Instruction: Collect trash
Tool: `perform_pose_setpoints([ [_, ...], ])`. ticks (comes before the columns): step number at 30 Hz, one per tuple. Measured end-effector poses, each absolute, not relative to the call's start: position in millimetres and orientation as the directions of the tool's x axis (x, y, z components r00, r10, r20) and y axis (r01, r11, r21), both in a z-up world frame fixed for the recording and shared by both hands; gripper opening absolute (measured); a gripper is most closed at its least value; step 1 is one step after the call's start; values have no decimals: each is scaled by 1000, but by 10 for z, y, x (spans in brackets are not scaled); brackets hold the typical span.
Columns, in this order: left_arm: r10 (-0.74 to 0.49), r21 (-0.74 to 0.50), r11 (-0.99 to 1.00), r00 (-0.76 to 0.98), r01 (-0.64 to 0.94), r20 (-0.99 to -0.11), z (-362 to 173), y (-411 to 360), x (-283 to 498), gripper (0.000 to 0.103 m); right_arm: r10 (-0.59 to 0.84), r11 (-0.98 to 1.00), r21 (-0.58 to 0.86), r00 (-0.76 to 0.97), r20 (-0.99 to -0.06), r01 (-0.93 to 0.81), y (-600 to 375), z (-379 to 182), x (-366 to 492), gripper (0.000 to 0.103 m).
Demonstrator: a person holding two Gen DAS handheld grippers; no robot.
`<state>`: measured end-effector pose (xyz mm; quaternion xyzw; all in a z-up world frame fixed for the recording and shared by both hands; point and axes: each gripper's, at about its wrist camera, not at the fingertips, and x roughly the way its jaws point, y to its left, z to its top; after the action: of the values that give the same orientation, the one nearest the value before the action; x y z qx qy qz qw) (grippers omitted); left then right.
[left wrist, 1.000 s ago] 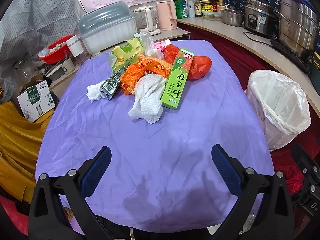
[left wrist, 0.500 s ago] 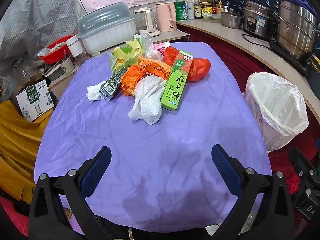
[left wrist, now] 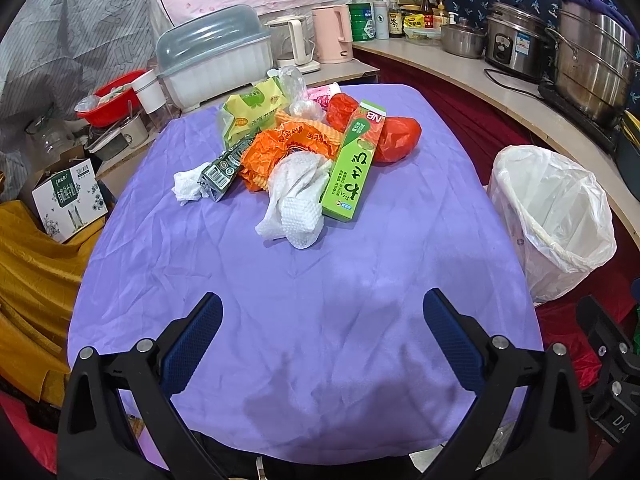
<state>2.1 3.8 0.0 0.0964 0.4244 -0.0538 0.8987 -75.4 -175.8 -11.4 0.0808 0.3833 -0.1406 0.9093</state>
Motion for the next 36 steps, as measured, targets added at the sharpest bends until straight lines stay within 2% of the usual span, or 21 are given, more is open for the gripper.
perform_pose_setpoints([
  [36,-26,110,979,640,172,-768,12,77,-20,96,-208,944,35,672,-711,329,-1744,-82,-752,96],
])
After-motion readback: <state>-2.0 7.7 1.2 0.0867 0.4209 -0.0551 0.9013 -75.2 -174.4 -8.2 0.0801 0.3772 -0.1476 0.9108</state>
